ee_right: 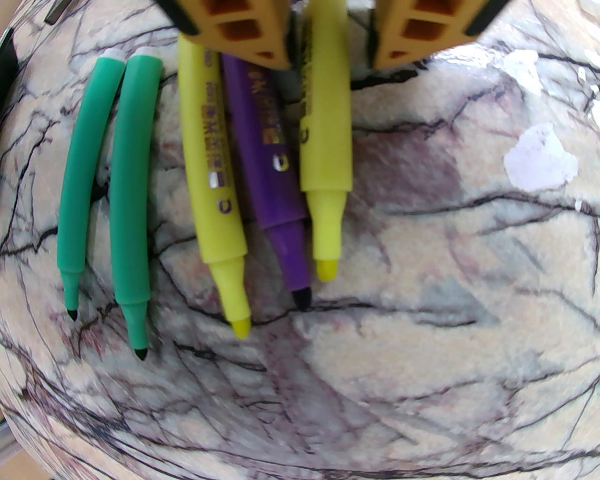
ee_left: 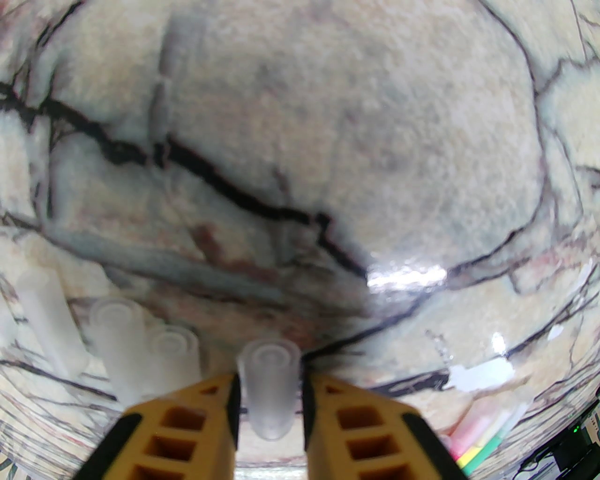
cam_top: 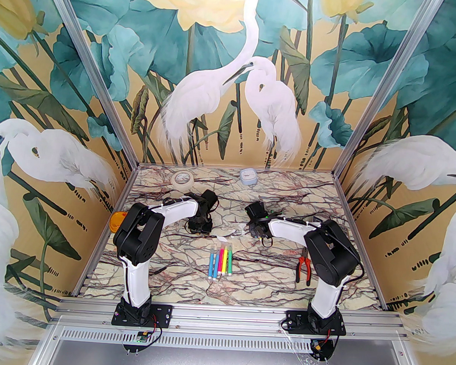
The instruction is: Open the pen caps
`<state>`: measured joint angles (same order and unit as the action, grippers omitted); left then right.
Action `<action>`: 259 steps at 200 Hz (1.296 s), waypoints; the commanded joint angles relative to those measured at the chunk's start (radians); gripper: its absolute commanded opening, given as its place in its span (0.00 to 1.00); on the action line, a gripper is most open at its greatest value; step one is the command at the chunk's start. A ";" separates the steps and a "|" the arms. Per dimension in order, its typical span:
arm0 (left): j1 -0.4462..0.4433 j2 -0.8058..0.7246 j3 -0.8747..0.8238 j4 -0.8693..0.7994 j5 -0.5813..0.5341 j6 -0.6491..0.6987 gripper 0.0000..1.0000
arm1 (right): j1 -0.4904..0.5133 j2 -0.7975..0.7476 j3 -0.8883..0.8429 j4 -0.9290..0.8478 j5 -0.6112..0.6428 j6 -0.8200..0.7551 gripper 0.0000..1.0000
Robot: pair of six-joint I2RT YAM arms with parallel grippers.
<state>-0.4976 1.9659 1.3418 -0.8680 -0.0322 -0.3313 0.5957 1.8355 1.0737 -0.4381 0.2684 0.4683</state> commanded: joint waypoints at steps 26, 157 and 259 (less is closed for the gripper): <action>-0.004 -0.052 -0.003 0.007 0.024 0.017 0.33 | 0.020 -0.144 0.010 -0.041 -0.048 -0.038 0.46; 0.102 -0.260 -0.172 0.357 0.160 0.007 0.49 | 0.263 -0.205 -0.027 -0.161 -0.309 0.018 0.51; 0.150 -0.435 -0.393 0.546 0.156 0.003 0.78 | 0.379 -0.071 0.032 -0.221 -0.290 0.134 0.48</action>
<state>-0.3584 1.5711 0.9798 -0.3794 0.1211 -0.3248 0.9592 1.7340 1.0695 -0.6106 -0.0502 0.5575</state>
